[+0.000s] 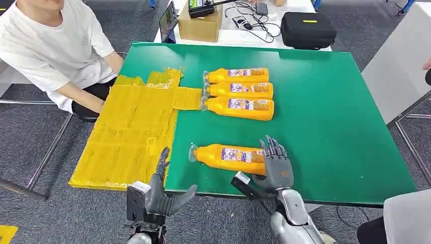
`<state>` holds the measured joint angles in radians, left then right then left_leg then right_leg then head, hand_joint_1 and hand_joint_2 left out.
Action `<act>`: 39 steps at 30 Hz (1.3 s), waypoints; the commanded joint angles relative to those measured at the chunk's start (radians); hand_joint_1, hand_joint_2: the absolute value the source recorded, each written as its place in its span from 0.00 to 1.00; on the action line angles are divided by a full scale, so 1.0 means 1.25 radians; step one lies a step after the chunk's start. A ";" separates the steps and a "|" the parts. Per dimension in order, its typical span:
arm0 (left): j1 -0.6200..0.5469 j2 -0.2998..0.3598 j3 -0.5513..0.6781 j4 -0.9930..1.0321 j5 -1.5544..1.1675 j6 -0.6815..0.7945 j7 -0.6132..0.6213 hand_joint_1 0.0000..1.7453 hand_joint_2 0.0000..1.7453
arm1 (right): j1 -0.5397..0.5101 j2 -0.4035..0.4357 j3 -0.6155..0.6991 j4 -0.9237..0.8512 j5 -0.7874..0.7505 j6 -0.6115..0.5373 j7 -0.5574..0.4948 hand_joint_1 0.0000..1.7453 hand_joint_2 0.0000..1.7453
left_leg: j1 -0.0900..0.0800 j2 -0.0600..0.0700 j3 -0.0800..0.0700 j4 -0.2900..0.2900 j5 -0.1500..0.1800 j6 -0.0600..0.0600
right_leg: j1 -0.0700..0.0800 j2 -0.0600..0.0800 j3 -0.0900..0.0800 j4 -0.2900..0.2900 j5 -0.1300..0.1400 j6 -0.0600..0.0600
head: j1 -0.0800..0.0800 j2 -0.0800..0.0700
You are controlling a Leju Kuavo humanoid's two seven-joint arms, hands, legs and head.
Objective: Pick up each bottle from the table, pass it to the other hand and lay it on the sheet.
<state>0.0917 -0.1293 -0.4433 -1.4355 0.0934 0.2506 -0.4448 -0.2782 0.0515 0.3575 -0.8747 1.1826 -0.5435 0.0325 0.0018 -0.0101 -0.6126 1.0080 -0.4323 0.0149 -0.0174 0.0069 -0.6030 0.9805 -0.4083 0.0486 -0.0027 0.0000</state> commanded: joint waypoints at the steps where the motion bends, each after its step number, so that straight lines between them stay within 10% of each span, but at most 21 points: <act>1: -0.009 -0.013 0.013 0.042 0.036 -0.115 0.084 0.00 1.00 | -0.161 0.014 0.040 0.177 0.027 0.150 0.104 0.00 1.00 | 0.000 0.002 0.001 0.000 0.000 0.000 | 0.000 0.001 0.001 0.000 0.000 -0.001 | 0.000 0.000; 16: -0.022 -0.021 0.023 0.067 0.028 -0.135 0.099 0.00 1.00 | -0.213 0.029 0.070 0.236 0.001 0.223 0.083 0.02 1.00 | 0.000 0.001 0.004 -0.001 0.000 0.000 | 0.000 0.000 0.004 -0.001 0.000 -0.001 | 0.000 0.000; 18: -0.028 -0.019 0.018 0.076 0.012 -0.129 0.101 0.00 1.00 | -0.222 0.029 0.079 0.241 -0.001 0.226 0.074 0.84 1.00 | 0.001 0.002 0.007 -0.001 -0.001 -0.001 | 0.001 0.000 0.007 -0.001 -0.001 -0.002 | 0.000 0.000; 19: -0.029 -0.021 0.018 0.078 0.008 -0.128 0.100 0.00 1.00 | -0.224 0.028 0.085 0.242 0.001 0.226 0.070 1.00 1.00 | 0.000 0.001 0.005 -0.001 0.000 0.000 | 0.001 0.000 0.005 -0.001 0.000 -0.001 | 0.000 0.000; 39: -0.036 -0.020 0.008 0.084 -0.007 -0.120 0.091 0.00 1.00 | -0.200 0.008 0.132 0.258 -0.066 0.254 -0.045 1.00 1.00 | 0.001 -0.001 0.007 -0.001 0.000 -0.001 | 0.001 -0.002 0.007 -0.002 -0.001 -0.001 | 0.000 0.000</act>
<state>0.0788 -0.1598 -0.4303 -1.3966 0.0893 0.0935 -0.3262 -0.5305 0.0774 0.4780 -0.6401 1.1433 -0.2308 0.0213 0.0019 -0.0095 -0.6087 1.0081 -0.4320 0.0150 -0.0173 0.0070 -0.5999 0.9802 -0.4080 0.0486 -0.0023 0.0000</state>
